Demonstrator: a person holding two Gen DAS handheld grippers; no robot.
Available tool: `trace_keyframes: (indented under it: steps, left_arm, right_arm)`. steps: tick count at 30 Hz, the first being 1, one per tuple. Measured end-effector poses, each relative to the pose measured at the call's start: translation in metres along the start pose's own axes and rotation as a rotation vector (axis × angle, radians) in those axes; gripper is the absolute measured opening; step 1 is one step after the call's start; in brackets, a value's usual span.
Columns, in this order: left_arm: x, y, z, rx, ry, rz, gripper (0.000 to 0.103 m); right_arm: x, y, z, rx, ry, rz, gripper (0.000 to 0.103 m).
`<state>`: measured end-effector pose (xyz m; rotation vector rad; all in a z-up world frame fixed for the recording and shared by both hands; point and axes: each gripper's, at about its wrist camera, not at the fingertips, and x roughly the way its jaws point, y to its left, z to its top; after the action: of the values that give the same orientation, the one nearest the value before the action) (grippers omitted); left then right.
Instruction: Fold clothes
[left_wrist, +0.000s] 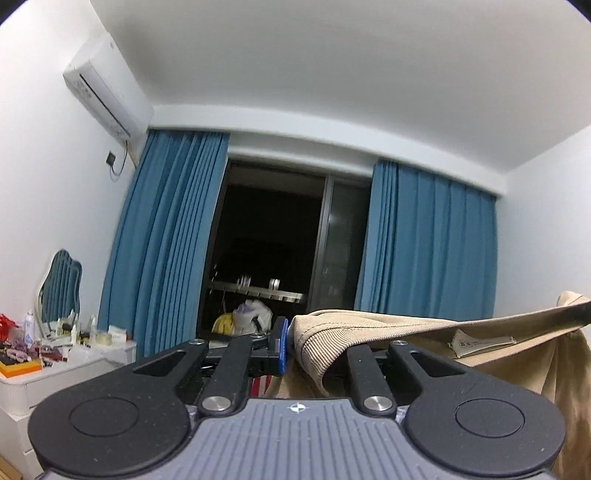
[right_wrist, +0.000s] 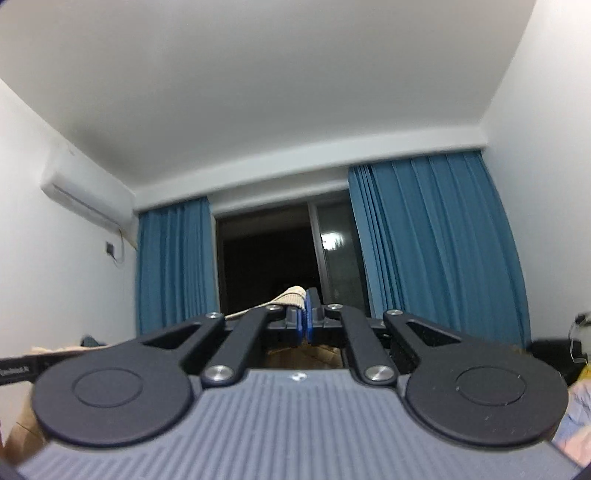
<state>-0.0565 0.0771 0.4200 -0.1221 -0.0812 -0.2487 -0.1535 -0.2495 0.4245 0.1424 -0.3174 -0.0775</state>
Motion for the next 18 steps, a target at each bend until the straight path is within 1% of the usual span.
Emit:
trace_keyframes:
  steps: [3, 5, 9, 11, 13, 15, 16, 17, 18]
  left_arm:
    - [0.059, 0.005, -0.038, 0.013, 0.052, 0.007, 0.014]
    - [0.105, 0.008, -0.069, 0.03, 0.088, 0.015, 0.018]
    - [0.208, 0.013, -0.15, 0.078, 0.159, 0.029, 0.021]
    - [0.259, 0.015, -0.195, 0.101, 0.195, 0.037, 0.021]
    - [0.311, 0.018, -0.254, 0.116, 0.248, 0.043, 0.021]
    - [0.36, 0.027, -0.312, 0.095, 0.308, 0.044, 0.02]
    - [0.384, 0.032, -0.341, 0.084, 0.338, 0.044, 0.019]
    - [0.4, 0.037, -0.366, 0.084, 0.362, 0.052, 0.015]
    - [0.419, 0.042, -0.393, 0.081, 0.391, 0.056, 0.013]
  right_arm:
    - [0.038, -0.01, -0.044, 0.007, 0.061, -0.034, 0.005]
    - [0.063, -0.021, -0.076, 0.016, 0.1, -0.058, 0.005]
    - [0.124, -0.048, -0.16, 0.026, 0.189, -0.121, 0.005]
    - [0.161, -0.066, -0.214, 0.028, 0.236, -0.143, 0.005]
    - [0.199, -0.081, -0.274, 0.032, 0.279, -0.156, 0.005]
    - [0.235, -0.099, -0.338, 0.035, 0.321, -0.169, 0.005]
    - [0.248, -0.103, -0.367, 0.033, 0.336, -0.171, 0.005]
    - [0.261, -0.108, -0.395, 0.03, 0.352, -0.172, 0.005]
    - [0.274, -0.112, -0.424, 0.027, 0.367, -0.174, 0.005]
